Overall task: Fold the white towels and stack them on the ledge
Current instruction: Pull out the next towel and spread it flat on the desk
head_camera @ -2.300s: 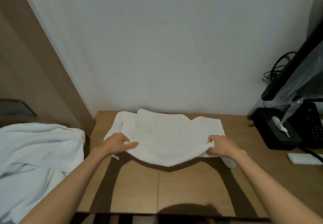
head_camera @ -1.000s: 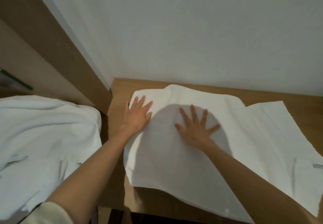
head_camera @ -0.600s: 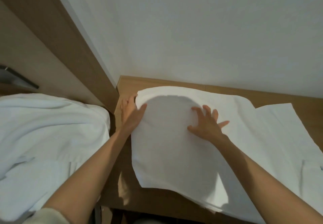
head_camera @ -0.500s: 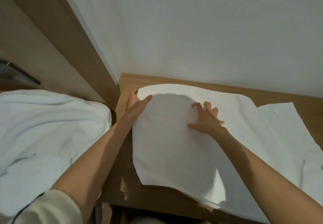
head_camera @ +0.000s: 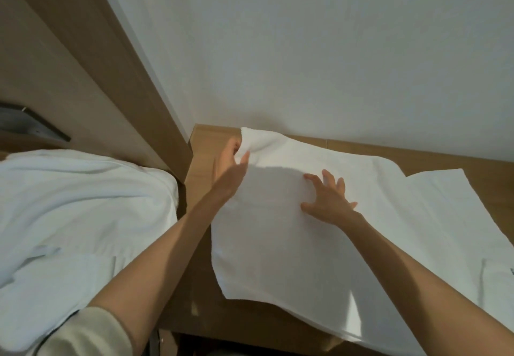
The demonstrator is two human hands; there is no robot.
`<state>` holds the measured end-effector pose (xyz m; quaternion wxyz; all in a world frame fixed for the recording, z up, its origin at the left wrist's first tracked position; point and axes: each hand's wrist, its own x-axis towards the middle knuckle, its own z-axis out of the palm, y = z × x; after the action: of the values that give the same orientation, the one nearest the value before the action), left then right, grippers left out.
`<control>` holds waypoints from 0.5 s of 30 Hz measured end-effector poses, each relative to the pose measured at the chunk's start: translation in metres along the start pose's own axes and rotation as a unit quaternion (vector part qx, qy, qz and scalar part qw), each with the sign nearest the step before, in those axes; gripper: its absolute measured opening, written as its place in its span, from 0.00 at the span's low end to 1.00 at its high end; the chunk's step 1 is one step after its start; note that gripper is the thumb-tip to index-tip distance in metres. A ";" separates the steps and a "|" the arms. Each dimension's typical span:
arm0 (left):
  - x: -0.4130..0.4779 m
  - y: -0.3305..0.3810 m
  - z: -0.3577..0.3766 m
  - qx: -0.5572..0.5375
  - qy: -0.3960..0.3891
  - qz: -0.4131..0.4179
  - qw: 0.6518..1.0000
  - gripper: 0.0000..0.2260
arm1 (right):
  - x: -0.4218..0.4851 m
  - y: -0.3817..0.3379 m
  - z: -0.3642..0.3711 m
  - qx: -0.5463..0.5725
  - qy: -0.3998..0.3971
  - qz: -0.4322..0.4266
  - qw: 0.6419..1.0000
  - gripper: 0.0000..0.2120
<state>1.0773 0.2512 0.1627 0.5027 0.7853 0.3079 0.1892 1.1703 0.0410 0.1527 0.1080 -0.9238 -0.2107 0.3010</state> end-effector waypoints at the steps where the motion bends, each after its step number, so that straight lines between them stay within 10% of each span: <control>1: 0.004 -0.002 -0.002 0.006 0.028 0.002 1.000 0.10 | 0.000 0.000 0.000 -0.002 -0.001 0.000 1.000 0.34; 8: 0.009 -0.022 -0.018 0.006 0.001 -0.198 0.980 0.28 | -0.006 0.003 0.007 -0.038 -0.004 -0.006 0.999 0.33; 15: -0.057 -0.027 -0.038 0.007 -0.063 -0.267 0.962 0.22 | -0.044 -0.013 0.020 -0.073 -0.024 -0.081 0.994 0.29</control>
<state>1.0044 0.2465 0.1548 0.5479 0.6886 0.4750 -0.0039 1.1224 0.0342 0.1634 0.0596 -0.9018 -0.3085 0.2969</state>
